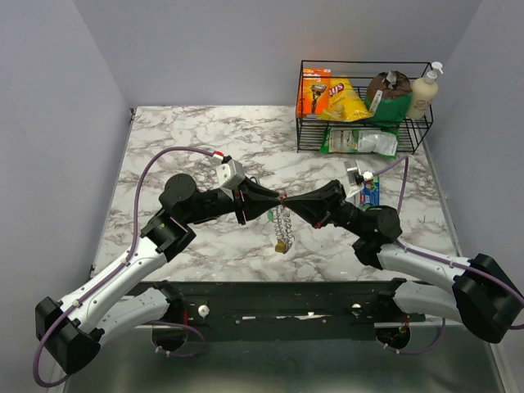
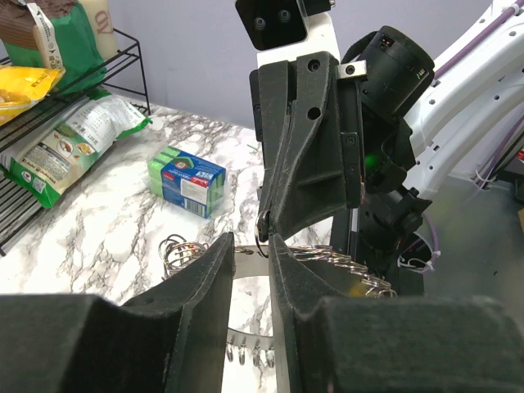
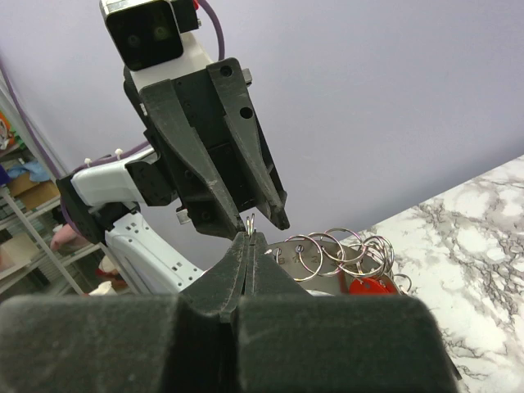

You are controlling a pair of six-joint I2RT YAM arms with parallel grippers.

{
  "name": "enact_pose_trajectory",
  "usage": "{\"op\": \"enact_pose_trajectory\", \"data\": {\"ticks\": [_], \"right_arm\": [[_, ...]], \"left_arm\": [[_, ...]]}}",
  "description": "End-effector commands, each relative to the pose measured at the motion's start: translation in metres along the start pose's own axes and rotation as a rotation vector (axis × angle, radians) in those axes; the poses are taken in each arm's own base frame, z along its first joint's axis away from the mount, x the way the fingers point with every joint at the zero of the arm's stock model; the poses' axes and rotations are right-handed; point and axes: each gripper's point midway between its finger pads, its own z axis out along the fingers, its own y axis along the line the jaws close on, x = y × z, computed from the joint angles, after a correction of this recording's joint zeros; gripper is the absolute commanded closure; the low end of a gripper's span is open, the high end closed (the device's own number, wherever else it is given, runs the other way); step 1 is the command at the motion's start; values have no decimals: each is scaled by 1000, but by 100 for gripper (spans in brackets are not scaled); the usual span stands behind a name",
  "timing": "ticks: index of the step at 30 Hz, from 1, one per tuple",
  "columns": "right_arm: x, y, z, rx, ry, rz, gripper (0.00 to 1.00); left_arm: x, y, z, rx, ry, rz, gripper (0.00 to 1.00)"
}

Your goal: Put the keys on the keyring

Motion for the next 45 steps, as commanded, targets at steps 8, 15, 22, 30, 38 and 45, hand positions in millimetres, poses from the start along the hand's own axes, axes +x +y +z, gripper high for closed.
{"op": "enact_pose_trajectory", "data": {"ticks": [8,15,22,30,38,45], "right_arm": [[-65,60,-7,-213,-277,-187,99],[-64,60,-6,-216,-275,-187,99],[-65,61,-7,-217,-277,-191,99],[-60,57,-7,-211,-263,-185,99],[-49,50,-13,-179,-224,-208,43],[-44,48,-6,-150,-88,-336,20]], "left_arm": [[2,1,0,-14,11,-5,52],[2,0,0,-3,1,-10,67],[1,-2,4,18,-6,-15,88],[-10,-4,-1,1,-25,17,100],[-10,4,-15,-79,73,100,100],[-6,9,-28,-121,177,154,100]]}}
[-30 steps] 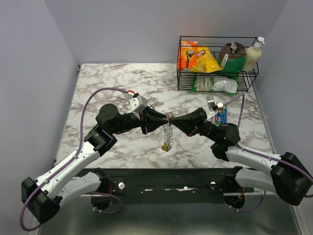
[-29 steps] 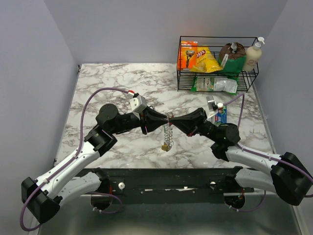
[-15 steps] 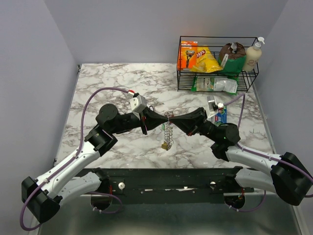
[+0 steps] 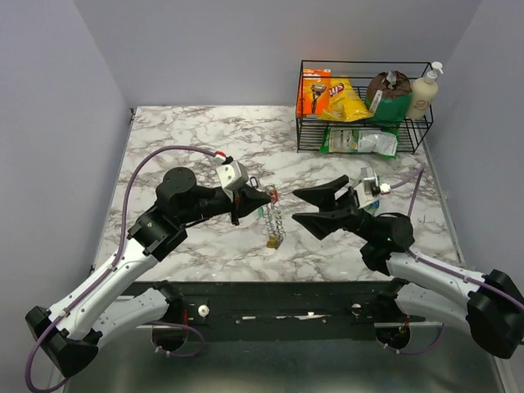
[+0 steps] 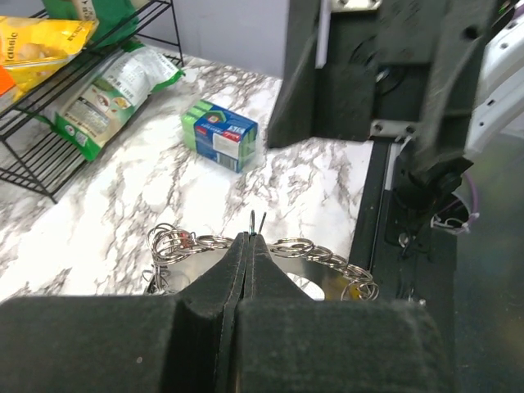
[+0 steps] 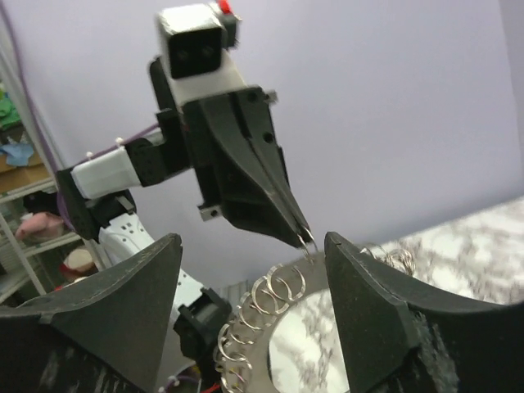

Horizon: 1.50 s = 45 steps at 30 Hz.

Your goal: Put the keys on the keyring

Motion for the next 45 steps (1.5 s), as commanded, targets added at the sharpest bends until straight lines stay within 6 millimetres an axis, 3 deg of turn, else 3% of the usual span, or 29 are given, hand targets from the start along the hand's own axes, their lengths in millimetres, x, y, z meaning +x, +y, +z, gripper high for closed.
{"op": "enact_pose_trajectory", "data": {"ticks": [1,2,4,5,12,24,36,42,45], "right_arm": [[-25,22,9,-98,4,-205,17],[-30,26,14,-114,14,-231,17],[-17,22,16,-130,114,-264,16],[-21,26,22,-149,126,-289,16],[15,21,24,-257,352,-294,20],[31,12,28,-278,378,-212,30],[39,5,34,-286,370,-165,39],[44,-8,35,-223,373,-165,52],[43,-11,36,-203,367,-161,74]], "left_arm": [[-8,5,-14,-43,47,111,100],[-7,3,-16,-41,71,111,100],[-9,4,-17,-38,89,140,100],[-3,4,-19,-39,118,134,100],[-3,1,-26,-18,155,200,100],[-8,-11,-23,18,0,182,100],[-8,-19,-18,67,-30,149,100],[-12,-23,-19,82,-50,149,100],[-13,-24,-19,86,-54,144,100]]}}
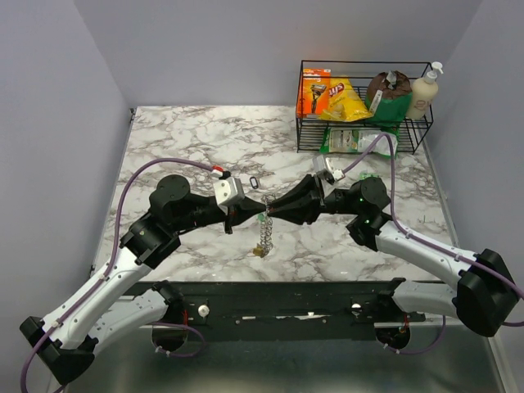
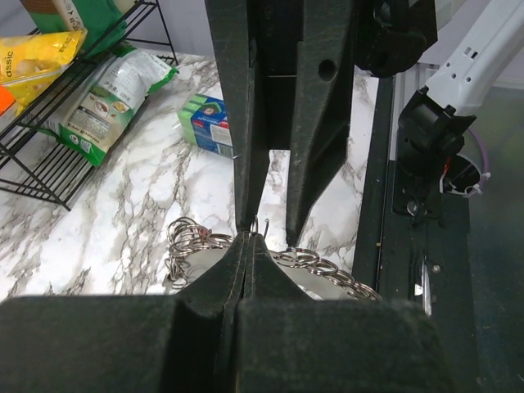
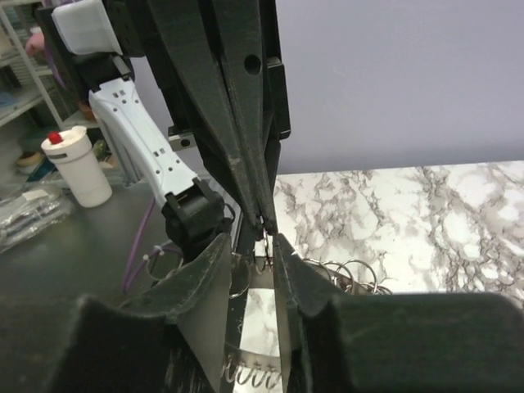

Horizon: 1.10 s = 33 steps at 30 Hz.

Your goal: Put the keys on the keyring

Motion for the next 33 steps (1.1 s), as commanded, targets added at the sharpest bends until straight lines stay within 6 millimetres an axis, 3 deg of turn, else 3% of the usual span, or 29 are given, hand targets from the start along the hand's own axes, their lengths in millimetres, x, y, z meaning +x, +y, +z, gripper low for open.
{"op": "enact_pose_trajectory", "data": {"ticks": [1,3,10,13,14,17,21,29,33], "right_arm": [[-13,-9,2,45,-37,-23,87],[-15,-9,2,49,-43,-23,99],[-16,-7,1,43,-22,-32,99],[-14,-4,2,24,4,-33,99],[-17,-4,3,17,7,-40,99],[-16,-1,4,-12,37,-44,99],[-16,1,5,-31,65,-55,99],[-12,2,5,-46,103,-41,99],[-11,1,5,-47,105,-40,99]], "left_arm": [[-21,-8,-2,35,-80,33,100],[-20,-9,-2,39,-77,28,100],[-13,-9,-5,31,-37,26,100],[-8,-8,-6,32,12,19,83],[-6,-9,-8,35,32,11,72],[0,-10,-8,40,65,4,60],[4,-8,-8,36,86,0,54],[9,0,-3,11,118,1,52],[9,2,1,15,117,-6,64]]}}
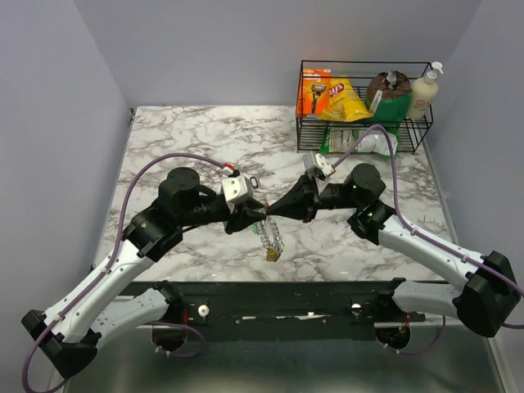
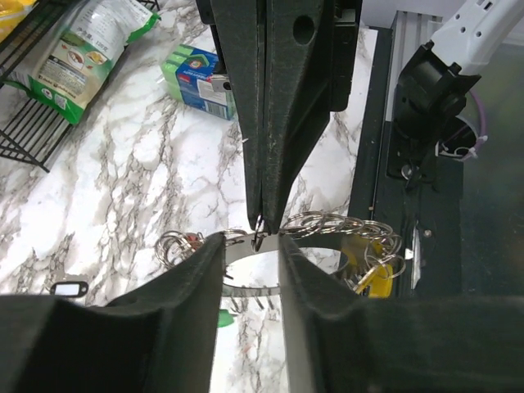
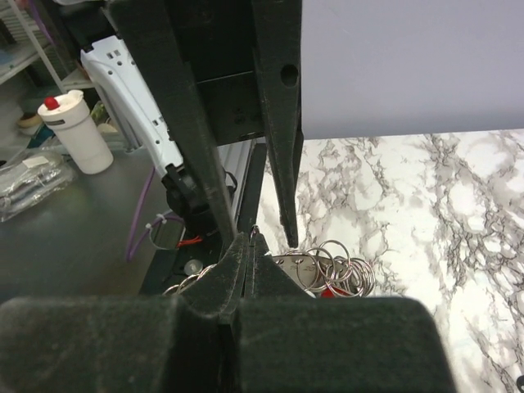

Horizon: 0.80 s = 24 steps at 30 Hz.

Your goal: Put the keys on the keyring

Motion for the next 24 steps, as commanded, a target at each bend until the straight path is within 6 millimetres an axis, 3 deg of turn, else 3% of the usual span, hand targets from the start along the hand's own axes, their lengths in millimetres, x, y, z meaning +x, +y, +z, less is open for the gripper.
{"op": "enact_pose_trajectory", "data": {"ticks": [1,7,12,16,19,20,24], "right_arm": [[-16,5,1,-33,-14,-51,99],[-17,4,0,-25,-17,-52,99],[-18,5,1,-29,-18,-53,99],[-17,4,1,-25,-19,-50,99],[-20,1,0,4,-33,-49,87],[-21,-3,-2,37,-43,-48,72],[-28,-10,-10,137,-95,-62,39]], "left_arm": [[-11,3,1,-5,-15,17,66],[-8,5,7,5,12,2,80],[-10,6,8,8,16,4,100],[-12,4,8,13,-9,7,100],[-13,4,8,2,-41,6,100],[-12,4,8,-5,-52,0,100],[-9,6,11,-31,-140,-11,100]]}}
